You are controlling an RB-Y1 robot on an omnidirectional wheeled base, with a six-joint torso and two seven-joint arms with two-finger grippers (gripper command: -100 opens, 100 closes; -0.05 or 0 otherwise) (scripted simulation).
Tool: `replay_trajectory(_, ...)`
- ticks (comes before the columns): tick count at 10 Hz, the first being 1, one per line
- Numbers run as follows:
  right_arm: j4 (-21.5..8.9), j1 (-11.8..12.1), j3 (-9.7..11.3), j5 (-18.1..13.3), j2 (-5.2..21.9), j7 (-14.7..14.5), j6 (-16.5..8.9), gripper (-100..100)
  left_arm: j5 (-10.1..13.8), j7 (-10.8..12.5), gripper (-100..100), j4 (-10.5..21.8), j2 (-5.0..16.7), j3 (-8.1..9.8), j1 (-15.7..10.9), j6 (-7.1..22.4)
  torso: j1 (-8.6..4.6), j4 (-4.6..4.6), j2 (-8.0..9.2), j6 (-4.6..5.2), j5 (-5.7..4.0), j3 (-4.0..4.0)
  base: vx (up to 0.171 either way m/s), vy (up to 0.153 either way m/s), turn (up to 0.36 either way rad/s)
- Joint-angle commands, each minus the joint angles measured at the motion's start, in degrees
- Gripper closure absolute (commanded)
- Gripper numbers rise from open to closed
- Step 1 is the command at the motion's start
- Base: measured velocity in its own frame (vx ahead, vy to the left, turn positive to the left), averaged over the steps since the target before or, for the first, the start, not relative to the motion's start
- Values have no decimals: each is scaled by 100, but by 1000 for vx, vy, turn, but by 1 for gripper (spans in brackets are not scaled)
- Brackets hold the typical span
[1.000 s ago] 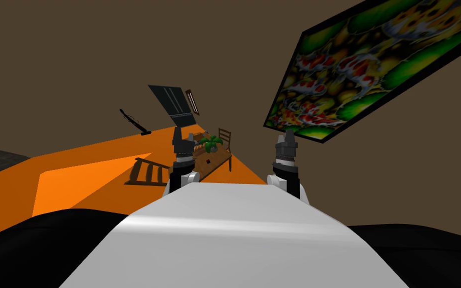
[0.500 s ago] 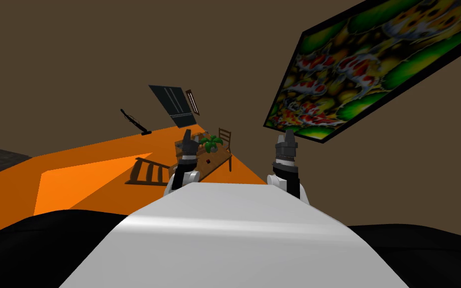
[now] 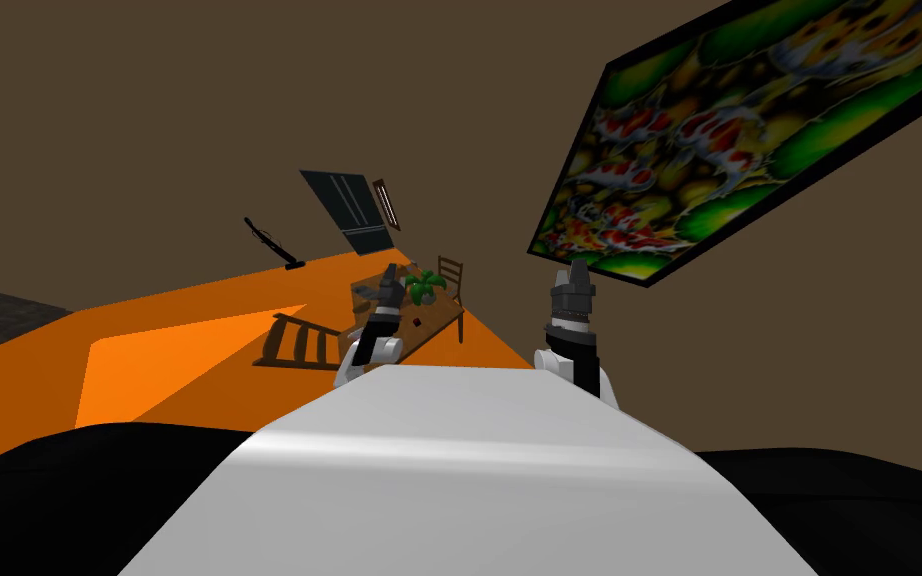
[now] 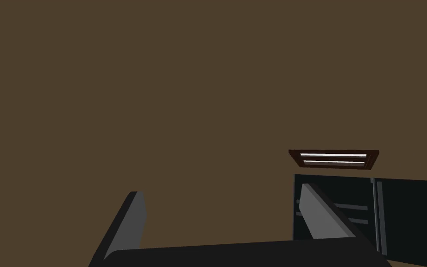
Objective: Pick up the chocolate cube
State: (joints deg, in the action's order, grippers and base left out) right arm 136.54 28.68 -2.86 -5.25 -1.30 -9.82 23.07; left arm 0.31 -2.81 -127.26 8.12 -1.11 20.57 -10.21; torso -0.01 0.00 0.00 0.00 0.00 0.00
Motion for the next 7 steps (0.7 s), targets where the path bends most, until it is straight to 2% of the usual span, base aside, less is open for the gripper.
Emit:
replay_trajectory(1, 0, 0, 0, 0, 0, 0, 0, 0, 7, -12, -100, 232, 43, 4, -169, 286, 0, 0, 0, 0, 0, 0, -6, -7, 24)
replay_trajectory(4, 0, 0, 0, 0, 0, 0, 0, 0, 9, -27, -100, 379, 61, -1, -281, 587, 1, 0, 0, 0, 0, 0, -3, -3, 9)
replay_trajectory(5, 0, 0, 0, 0, 0, 0, 0, 0, 12, -42, -100, 531, 78, -6, -394, 799, 0, 0, 0, 0, 0, 0, -5, -4, 16)
replay_trajectory(6, 0, 0, 0, 0, 0, 0, 0, 0, 12, -42, -100, 531, 78, -6, -394, 822, 0, 0, 0, 0, 0, 0, 0, 0, 0)
replay_trajectory(7, 0, 0, 0, 0, 0, 0, 0, 0, 16, -58, -100, 687, 93, -10, -509, 1061, 0, 0, 0, 0, 0, 0, -4, -4, 16)
